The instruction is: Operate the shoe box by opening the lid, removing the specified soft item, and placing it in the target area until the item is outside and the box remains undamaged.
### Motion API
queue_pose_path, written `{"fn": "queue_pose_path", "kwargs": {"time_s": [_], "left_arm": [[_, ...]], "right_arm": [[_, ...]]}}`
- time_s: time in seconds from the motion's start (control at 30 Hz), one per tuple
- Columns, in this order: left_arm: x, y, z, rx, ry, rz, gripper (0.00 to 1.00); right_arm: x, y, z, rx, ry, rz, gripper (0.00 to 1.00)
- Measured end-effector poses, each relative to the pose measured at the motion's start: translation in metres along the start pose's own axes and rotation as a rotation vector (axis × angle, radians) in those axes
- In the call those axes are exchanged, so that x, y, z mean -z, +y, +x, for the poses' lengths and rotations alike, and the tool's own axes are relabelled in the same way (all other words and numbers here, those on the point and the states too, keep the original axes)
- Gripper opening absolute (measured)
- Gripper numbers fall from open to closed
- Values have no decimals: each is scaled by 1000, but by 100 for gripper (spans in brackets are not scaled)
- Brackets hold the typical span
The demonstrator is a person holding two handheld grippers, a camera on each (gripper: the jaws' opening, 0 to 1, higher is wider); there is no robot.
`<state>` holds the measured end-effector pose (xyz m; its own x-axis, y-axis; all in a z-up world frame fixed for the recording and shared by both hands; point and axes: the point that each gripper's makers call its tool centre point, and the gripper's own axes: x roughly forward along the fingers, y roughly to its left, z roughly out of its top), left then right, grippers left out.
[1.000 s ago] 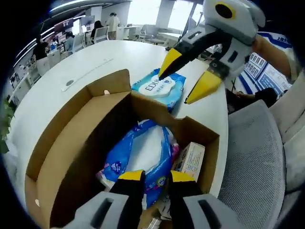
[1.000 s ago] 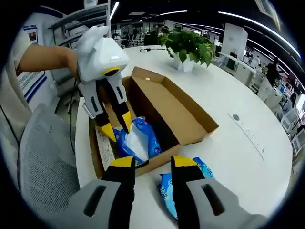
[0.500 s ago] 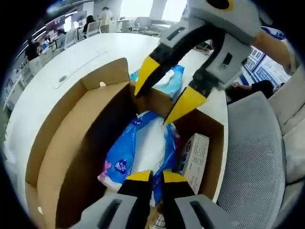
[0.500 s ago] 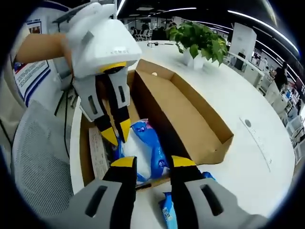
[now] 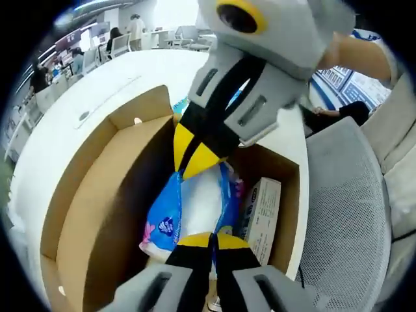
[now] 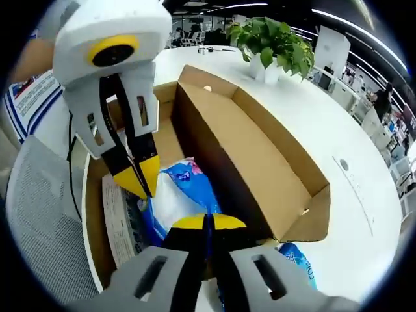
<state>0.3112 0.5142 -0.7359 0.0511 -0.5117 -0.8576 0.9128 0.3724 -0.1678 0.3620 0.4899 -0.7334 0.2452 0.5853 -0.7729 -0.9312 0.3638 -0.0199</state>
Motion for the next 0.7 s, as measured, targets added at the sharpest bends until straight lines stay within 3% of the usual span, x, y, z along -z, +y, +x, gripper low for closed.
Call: {"fn": "queue_pose_path", "kwargs": {"time_s": [0.27,0.7], "left_arm": [[-5,3,-13,-28,-30,-18,0],[-14,3,-43,-87,-58,-7,0]], "right_arm": [[-4,7,-7,-13,-7,-7,0],[-31,9,-31,1,-77,-44,0]]}}
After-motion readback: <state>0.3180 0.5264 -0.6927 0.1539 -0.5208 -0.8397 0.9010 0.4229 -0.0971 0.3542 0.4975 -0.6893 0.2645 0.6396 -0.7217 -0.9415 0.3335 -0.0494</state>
